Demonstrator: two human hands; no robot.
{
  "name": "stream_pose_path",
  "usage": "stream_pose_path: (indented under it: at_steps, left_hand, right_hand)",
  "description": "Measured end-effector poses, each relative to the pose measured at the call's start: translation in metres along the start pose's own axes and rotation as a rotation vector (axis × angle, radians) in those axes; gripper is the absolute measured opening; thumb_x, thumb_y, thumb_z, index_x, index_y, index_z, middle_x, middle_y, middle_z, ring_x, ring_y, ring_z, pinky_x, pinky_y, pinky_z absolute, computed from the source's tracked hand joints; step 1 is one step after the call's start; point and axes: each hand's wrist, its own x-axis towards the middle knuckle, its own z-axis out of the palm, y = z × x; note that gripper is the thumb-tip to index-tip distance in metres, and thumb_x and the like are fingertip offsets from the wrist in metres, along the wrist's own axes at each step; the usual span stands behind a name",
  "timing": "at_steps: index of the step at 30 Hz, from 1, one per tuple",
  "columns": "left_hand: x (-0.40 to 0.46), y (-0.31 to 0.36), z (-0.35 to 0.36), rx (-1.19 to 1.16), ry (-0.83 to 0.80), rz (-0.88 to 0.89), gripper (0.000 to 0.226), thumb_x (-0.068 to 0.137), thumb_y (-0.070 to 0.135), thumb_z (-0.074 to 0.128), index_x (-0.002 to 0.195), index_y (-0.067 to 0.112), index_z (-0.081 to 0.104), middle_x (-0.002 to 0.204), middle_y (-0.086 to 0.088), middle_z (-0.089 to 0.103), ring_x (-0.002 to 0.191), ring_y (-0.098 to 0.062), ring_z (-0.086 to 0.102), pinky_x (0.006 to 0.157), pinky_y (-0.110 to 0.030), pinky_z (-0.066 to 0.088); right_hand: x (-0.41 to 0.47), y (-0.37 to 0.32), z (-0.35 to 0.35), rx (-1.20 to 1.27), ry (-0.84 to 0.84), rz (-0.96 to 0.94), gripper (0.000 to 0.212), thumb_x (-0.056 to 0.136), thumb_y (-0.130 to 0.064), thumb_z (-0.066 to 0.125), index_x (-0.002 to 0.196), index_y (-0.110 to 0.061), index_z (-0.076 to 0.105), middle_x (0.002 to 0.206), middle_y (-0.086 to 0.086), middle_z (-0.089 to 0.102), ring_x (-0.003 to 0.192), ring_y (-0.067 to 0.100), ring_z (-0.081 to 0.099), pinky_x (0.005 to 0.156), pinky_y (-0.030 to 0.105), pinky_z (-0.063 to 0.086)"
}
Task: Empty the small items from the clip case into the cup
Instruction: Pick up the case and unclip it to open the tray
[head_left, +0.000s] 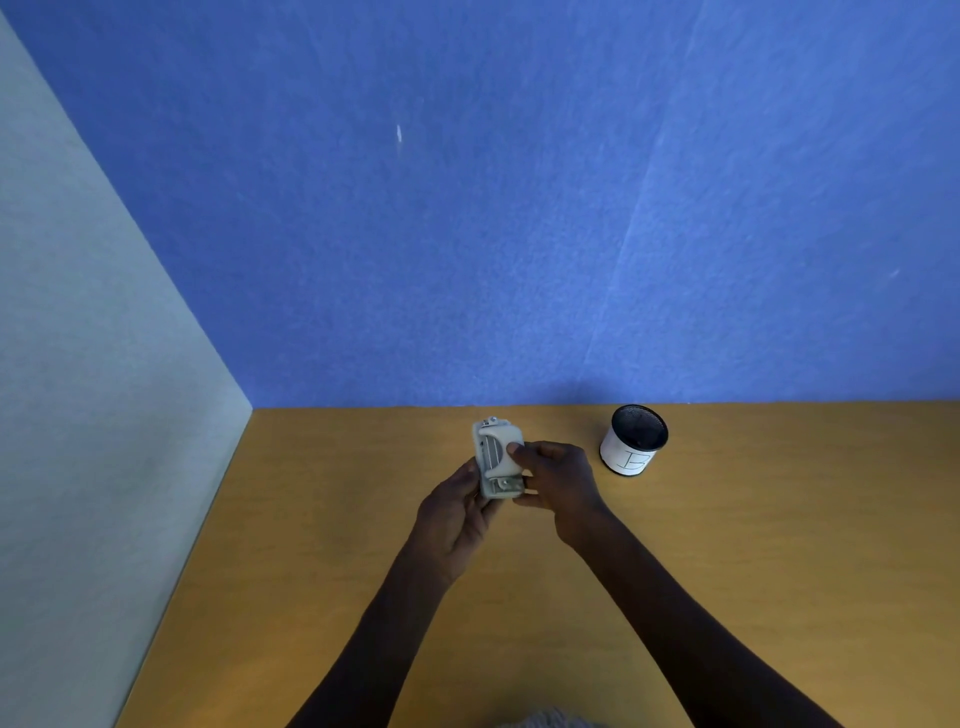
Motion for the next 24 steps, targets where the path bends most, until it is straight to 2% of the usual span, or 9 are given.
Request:
stream_pose_path:
  at_steps: [3, 7, 15, 24]
  left_hand:
    - [-0.003, -0.005, -0.003, -0.015, -0.066, 0.018, 0.036, 0.099, 0.002, 0.037, 0.129, 0.001, 0.057, 0.13, -0.019, 0.063, 0.116, -0.022, 0.063, 0.095, -0.03, 0.053]
    - [-0.001, -0.007, -0.006, -0.038, -0.118, 0.064, 0.039, 0.099, 0.0, 0.036, 0.134, 0.002, 0.054, 0.136, -0.018, 0.059, 0.126, -0.023, 0.057, 0.095, -0.029, 0.052]
    - [0.0, -0.01, -0.01, -0.036, -0.17, 0.105, 0.042, 0.099, -0.002, 0.033, 0.137, 0.005, 0.051, 0.139, -0.016, 0.057, 0.127, -0.022, 0.055, 0.092, -0.027, 0.052]
    - [0.0, -0.012, -0.012, -0.014, -0.185, 0.118, 0.043, 0.099, -0.003, 0.032, 0.136, 0.006, 0.053, 0.137, -0.015, 0.059, 0.128, -0.022, 0.055, 0.093, -0.028, 0.052]
  right_hand:
    - [0.003, -0.006, 0.0, 0.014, 0.017, 0.001, 0.013, 0.088, -0.022, 0.073, 0.088, -0.009, 0.074, 0.096, 0.016, 0.078, 0.086, 0.03, 0.077, 0.063, 0.037, 0.061]
    - [0.004, -0.009, 0.001, 0.02, 0.016, -0.001, 0.016, 0.088, -0.022, 0.074, 0.09, -0.007, 0.074, 0.097, 0.017, 0.077, 0.086, 0.03, 0.077, 0.062, 0.037, 0.062]
    - [0.006, -0.015, 0.0, -0.016, 0.022, 0.003, 0.019, 0.087, -0.021, 0.075, 0.092, -0.003, 0.073, 0.096, 0.02, 0.077, 0.086, 0.034, 0.076, 0.074, 0.049, 0.063]
    - [0.003, -0.02, -0.002, -0.024, 0.011, 0.029, 0.022, 0.087, -0.02, 0.075, 0.097, 0.0, 0.073, 0.097, 0.02, 0.076, 0.085, 0.034, 0.077, 0.064, 0.041, 0.062]
